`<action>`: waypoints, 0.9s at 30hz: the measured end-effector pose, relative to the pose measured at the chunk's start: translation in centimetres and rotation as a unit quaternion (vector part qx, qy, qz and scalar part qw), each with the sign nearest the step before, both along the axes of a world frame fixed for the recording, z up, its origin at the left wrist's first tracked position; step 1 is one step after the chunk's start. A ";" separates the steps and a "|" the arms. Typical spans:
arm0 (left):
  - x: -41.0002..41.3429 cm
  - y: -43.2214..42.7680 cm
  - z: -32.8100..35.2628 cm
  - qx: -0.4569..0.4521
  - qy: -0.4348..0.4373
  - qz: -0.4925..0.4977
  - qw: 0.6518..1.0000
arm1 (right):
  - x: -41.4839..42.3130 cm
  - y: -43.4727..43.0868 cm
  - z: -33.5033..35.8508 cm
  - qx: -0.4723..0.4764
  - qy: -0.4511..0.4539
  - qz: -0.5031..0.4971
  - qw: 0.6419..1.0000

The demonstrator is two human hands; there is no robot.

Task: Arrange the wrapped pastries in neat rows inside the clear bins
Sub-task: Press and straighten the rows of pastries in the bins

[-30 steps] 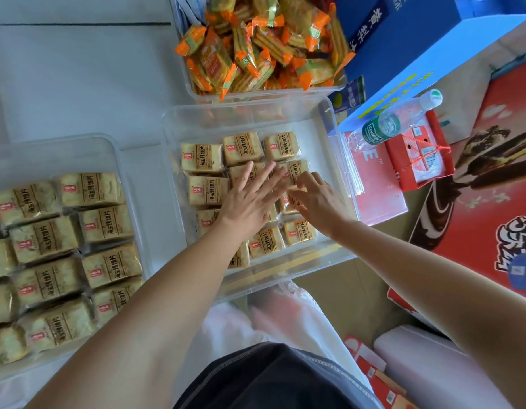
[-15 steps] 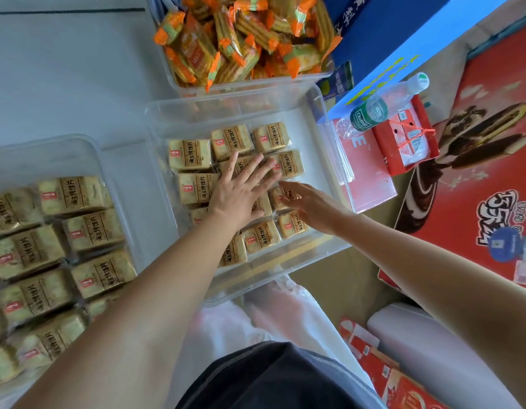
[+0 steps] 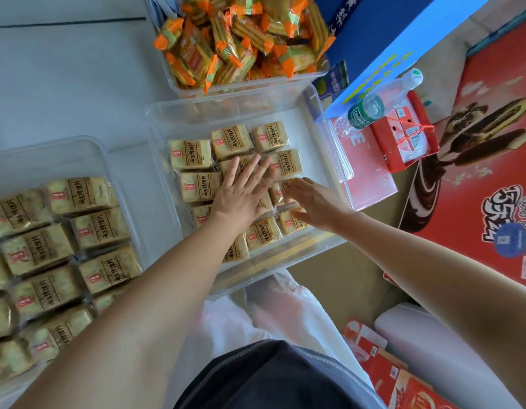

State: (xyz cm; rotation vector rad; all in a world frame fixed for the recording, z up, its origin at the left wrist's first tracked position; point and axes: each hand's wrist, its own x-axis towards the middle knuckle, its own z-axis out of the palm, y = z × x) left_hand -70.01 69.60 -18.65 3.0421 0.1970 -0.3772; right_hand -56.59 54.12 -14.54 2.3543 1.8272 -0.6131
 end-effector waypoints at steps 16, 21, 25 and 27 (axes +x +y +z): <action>-6.5 -1.9 2.2 0.065 0.173 0.050 0.981 | -1.3 2.2 -0.2 0.030 0.035 0.094 0.995; -7.1 -3.1 2.8 0.045 0.174 0.113 0.977 | -2.7 2.5 -1.5 -0.010 0.072 0.149 0.986; -6.6 -2.6 6.4 0.036 0.045 0.167 0.984 | -3.2 3.2 -1.5 0.027 0.139 0.105 0.984; -7.0 -2.3 8.0 0.075 -0.028 0.205 0.976 | -3.6 3.7 -1.1 0.048 0.175 0.102 0.978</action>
